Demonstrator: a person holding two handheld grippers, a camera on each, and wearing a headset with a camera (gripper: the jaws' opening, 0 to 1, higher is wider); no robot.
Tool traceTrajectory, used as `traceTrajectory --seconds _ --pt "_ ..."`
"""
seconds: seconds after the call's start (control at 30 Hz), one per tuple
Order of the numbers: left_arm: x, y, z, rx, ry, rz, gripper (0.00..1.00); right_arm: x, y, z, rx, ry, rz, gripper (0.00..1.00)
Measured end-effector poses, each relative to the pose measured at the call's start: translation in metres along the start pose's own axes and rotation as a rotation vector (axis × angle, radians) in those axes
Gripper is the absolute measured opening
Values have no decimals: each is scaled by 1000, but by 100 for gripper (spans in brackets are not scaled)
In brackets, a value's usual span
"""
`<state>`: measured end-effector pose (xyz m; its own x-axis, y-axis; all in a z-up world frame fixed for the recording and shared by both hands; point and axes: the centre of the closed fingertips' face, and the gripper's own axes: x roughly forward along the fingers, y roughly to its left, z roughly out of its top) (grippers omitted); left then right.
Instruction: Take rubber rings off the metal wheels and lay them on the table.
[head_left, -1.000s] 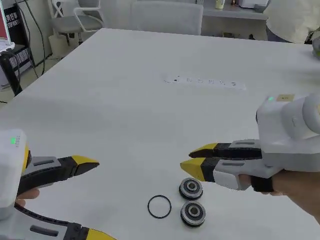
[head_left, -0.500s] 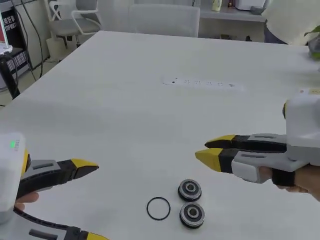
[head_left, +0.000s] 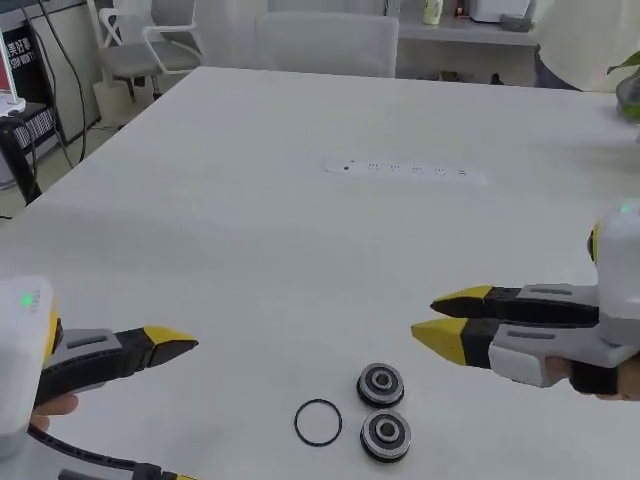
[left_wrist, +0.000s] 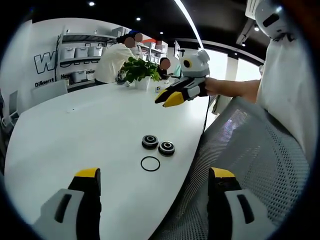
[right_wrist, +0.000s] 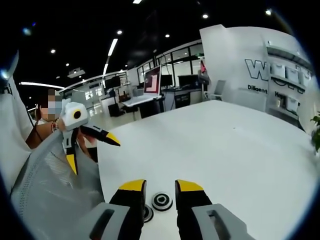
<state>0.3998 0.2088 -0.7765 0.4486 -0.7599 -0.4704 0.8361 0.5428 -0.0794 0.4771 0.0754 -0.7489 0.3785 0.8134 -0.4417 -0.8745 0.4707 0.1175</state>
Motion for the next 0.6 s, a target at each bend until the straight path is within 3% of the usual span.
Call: traceTrajectory --seconds 0.37,0.47,0.6 --pt "-1 3 4 -4 -17 11 87 5 0 -21 -4 52 27 22" --pt "0 2 1 37 15 10 86 6 -1 -26 4 58 30 23" --pt "0 -1 3 63 19 1 86 5 -1 -32 18 68 35 24"
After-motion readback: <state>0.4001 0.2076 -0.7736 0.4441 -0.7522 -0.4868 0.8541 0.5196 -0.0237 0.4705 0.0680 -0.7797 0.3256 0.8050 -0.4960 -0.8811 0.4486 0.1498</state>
